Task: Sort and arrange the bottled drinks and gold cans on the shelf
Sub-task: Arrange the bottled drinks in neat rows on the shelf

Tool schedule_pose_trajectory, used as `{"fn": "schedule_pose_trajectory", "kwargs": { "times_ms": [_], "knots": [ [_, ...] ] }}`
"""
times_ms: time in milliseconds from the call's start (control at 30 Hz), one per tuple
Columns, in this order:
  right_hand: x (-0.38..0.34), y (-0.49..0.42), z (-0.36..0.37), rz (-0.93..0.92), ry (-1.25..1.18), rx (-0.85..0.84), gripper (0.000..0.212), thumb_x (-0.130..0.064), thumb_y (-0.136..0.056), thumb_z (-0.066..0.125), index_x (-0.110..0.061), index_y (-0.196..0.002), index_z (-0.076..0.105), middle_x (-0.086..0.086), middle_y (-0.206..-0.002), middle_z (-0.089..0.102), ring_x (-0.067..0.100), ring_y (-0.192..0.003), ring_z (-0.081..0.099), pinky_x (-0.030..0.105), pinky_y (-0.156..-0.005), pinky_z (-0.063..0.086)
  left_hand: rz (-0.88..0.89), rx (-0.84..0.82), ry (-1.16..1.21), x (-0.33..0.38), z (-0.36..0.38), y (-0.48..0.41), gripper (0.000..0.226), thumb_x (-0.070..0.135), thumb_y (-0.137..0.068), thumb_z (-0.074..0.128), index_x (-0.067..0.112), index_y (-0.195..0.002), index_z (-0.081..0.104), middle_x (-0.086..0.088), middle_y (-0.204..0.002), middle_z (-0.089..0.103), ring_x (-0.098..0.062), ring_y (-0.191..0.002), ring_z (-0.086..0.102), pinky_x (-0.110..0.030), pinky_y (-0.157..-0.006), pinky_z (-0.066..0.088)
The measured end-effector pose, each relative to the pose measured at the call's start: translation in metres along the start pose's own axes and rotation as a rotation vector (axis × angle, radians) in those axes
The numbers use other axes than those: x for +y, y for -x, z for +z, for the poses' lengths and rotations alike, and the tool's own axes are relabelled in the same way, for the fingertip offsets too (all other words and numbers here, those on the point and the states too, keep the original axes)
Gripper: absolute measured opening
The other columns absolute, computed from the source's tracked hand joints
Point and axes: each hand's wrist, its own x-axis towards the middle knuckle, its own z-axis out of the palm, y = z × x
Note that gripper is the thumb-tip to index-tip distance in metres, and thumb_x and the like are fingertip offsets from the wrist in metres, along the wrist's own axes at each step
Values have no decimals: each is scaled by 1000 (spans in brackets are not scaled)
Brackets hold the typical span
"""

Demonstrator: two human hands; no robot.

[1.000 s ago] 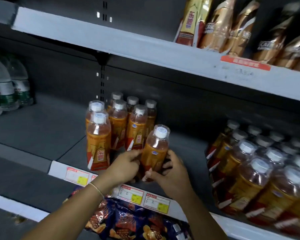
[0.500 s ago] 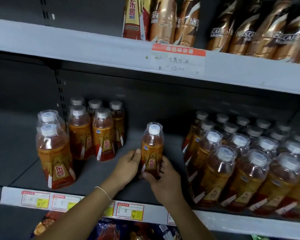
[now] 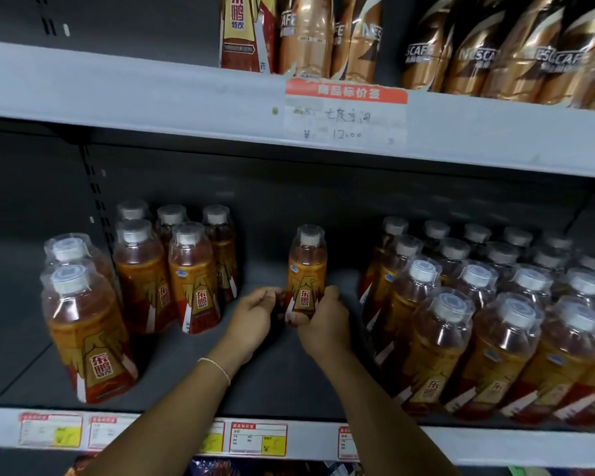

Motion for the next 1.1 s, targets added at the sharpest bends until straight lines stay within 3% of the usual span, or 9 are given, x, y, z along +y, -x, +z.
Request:
{"fn": "schedule_pose_trajectory", "kwargs": {
  "times_ms": [67,167,300,533,800,933,1100],
  "knots": [
    [-1,-8,4,-9,6,22,50,-20,-79,80,-17,-113,44,4,-118,65,22,-108,64,34,-85,54,30,35,36,-4,-3,-1,27,9,-104,38,2,-109,63,-18,-112,67,-27,-106,62,-34,-92,50],
    [-1,-19,9,-25,17,49,51,-19,-78,81,-15,-113,43,8,-118,65,25,-107,64,34,-86,54,107,54,-38,-8,-9,-2,23,8,-102,43,8,-106,65,-11,-110,68,-21,-108,63,-19,-88,50],
    [-4,-31,14,-15,47,65,58,-19,-78,80,-14,-122,42,11,-125,60,29,-113,61,40,-92,52,228,58,-255,-12,-15,-2,24,8,-101,47,7,-114,67,-4,-115,68,-12,-110,61,-24,-101,44],
    [-6,-49,19,-11,74,79,67,-24,-75,83,-9,-126,42,14,-126,57,32,-113,60,41,-90,51,372,70,-431,-15,-18,1,25,9,-100,49,8,-117,67,2,-113,66,-7,-107,59,-2,-90,37],
    [-5,-52,20,-26,70,87,67,-22,-75,84,-8,-126,43,15,-127,56,34,-114,59,41,-90,52,449,117,-548,-17,-18,1,25,4,-97,50,4,-114,68,-6,-113,68,-12,-105,59,0,-89,34],
    [-5,-51,19,-41,72,89,67,-20,-75,84,-6,-127,43,16,-128,55,34,-115,58,42,-91,51,434,156,-562,-12,-19,5,27,2,-96,50,3,-116,67,-9,-115,68,-18,-110,60,-15,-96,40],
    [-9,-48,10,-5,229,2,66,-37,-80,78,-12,-131,44,11,-126,58,30,-112,60,41,-88,52,417,196,-530,3,-32,17,29,6,-95,51,7,-121,64,-4,-117,66,-14,-111,59,-17,-98,42]
  ]
}}
